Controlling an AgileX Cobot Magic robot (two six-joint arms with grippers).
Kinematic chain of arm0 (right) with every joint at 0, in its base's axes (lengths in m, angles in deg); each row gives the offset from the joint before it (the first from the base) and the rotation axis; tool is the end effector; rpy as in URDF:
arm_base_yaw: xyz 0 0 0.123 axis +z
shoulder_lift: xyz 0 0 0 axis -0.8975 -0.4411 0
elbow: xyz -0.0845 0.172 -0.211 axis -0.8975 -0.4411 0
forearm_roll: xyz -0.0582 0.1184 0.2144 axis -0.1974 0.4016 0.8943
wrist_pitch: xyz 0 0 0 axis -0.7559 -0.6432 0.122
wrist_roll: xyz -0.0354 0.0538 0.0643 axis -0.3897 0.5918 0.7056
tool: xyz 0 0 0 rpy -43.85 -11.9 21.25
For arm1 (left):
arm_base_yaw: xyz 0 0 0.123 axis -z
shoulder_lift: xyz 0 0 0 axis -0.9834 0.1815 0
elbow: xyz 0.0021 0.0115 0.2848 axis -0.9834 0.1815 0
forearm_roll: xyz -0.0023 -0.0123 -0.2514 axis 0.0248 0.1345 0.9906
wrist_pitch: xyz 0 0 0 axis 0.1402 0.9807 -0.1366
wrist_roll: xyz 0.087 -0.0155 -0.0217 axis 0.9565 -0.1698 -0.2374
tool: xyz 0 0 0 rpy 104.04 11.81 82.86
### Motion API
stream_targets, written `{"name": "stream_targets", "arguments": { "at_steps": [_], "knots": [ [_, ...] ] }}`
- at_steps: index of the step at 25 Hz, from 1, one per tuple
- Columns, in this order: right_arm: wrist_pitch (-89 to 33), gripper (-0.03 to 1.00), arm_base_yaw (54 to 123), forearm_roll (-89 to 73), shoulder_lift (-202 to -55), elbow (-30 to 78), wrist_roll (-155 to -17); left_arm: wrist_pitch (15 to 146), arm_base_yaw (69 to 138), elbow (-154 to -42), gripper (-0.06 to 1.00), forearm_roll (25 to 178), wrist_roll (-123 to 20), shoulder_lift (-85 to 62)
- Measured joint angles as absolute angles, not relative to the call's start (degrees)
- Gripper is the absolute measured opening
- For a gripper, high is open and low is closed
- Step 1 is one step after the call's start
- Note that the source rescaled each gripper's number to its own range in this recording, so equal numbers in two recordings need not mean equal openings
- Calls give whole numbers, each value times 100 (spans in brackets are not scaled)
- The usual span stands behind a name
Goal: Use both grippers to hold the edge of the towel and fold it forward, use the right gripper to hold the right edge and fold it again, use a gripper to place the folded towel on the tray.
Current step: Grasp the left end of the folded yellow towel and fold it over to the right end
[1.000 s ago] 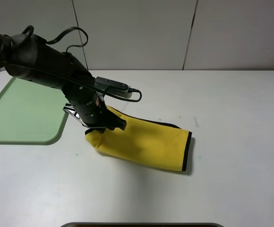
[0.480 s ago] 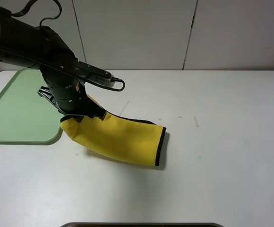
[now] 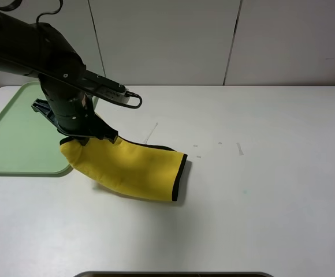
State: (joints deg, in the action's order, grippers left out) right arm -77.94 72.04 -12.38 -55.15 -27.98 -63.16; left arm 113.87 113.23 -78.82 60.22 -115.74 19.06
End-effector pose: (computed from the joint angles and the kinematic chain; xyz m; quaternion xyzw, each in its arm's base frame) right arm -0.0042 0.0041 0.2771 -0.0611 0.8432 0.0681 0.5298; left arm 0.2983 -0.1681 0.1677 0.2014 0.9574 0.0775 0.1920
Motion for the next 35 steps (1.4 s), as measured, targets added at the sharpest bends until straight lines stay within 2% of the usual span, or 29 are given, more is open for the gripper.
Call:
{"name": "stream_targets", "arguments": {
  "at_steps": [6, 26, 35],
  "knots": [
    [-7794, 100, 7204, -1238, -5515, -2798, -6316, 11221, 11568, -7925, 6, 6045, -11574, 1906],
    [-7794, 100, 7204, -1238, -5515, -2798, -6316, 11038, 13087, -8311, 6, 6116, -11574, 1906],
    [-7794, 100, 7204, -1238, -5515, -2798, -6316, 10987, 13376, -8311, 6, 6322, -11574, 1906]
  ]
}}
